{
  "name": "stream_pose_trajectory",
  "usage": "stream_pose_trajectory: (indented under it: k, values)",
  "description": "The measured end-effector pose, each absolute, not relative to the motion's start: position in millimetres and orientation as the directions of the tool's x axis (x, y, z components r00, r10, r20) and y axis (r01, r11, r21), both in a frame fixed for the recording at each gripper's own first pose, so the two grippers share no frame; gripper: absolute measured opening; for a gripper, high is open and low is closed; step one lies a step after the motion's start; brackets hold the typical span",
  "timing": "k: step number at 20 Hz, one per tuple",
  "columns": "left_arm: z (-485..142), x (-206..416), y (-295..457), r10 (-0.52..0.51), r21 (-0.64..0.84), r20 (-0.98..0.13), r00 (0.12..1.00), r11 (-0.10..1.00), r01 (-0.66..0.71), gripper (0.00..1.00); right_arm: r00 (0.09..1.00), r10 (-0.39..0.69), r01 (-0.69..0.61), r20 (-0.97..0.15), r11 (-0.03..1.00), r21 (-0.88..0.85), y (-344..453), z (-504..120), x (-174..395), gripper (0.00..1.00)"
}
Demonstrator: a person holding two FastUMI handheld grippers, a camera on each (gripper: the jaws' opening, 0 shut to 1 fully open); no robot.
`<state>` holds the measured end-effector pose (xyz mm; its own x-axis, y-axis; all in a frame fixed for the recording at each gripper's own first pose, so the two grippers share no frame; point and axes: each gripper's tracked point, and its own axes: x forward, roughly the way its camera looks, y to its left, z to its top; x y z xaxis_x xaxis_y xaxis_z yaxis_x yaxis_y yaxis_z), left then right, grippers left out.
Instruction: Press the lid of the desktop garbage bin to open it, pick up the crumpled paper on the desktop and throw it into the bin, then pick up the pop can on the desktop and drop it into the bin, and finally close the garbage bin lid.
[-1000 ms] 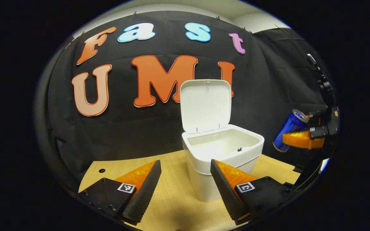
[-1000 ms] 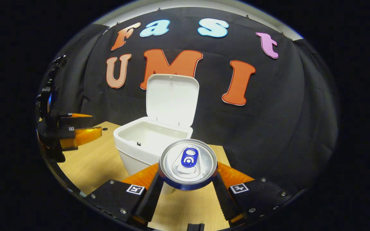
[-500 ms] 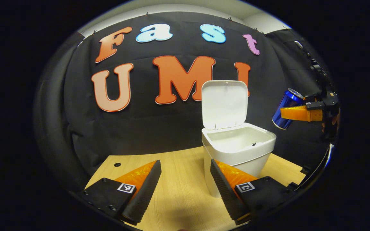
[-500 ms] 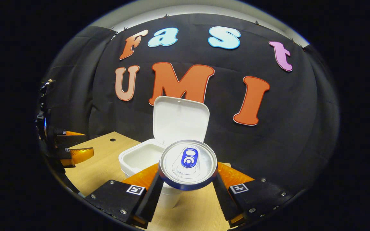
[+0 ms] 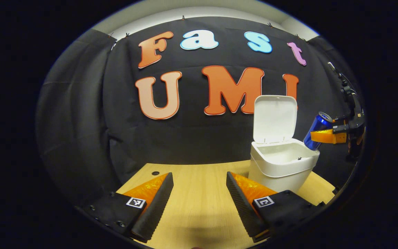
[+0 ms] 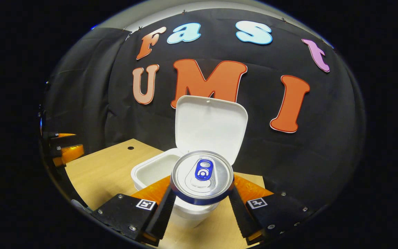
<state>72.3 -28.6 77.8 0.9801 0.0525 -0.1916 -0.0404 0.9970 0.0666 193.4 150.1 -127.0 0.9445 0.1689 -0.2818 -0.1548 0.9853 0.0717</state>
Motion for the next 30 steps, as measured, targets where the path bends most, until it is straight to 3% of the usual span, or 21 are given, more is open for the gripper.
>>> stream_pose_trajectory:
  k: [7,15,23,30]
  values:
    - [92.0,76.7,12.6,0.097,0.066,-0.159,0.982,0.994,-0.087,0.98,0.920,0.145,-0.132,-0.364,0.989,0.060,158.9,-152.3,200.7,0.81]
    - [102.0,119.1,12.4,0.015,0.075,-0.139,0.990,0.997,-0.004,0.98,0.893,0.090,-0.074,-0.441,0.996,0.053,160.1,-173.0,205.9,0.82]
    - [104.1,131.9,5.5,-0.051,0.088,-0.129,0.990,0.994,0.063,0.98,0.917,0.027,-0.009,-0.397,0.999,0.047,146.3,-146.1,212.0,0.84]
    - [100.7,130.2,14.2,-0.040,0.064,-0.135,0.990,0.997,0.050,0.98,0.957,0.000,0.007,-0.289,1.000,0.024,134.3,-75.7,244.3,0.83]
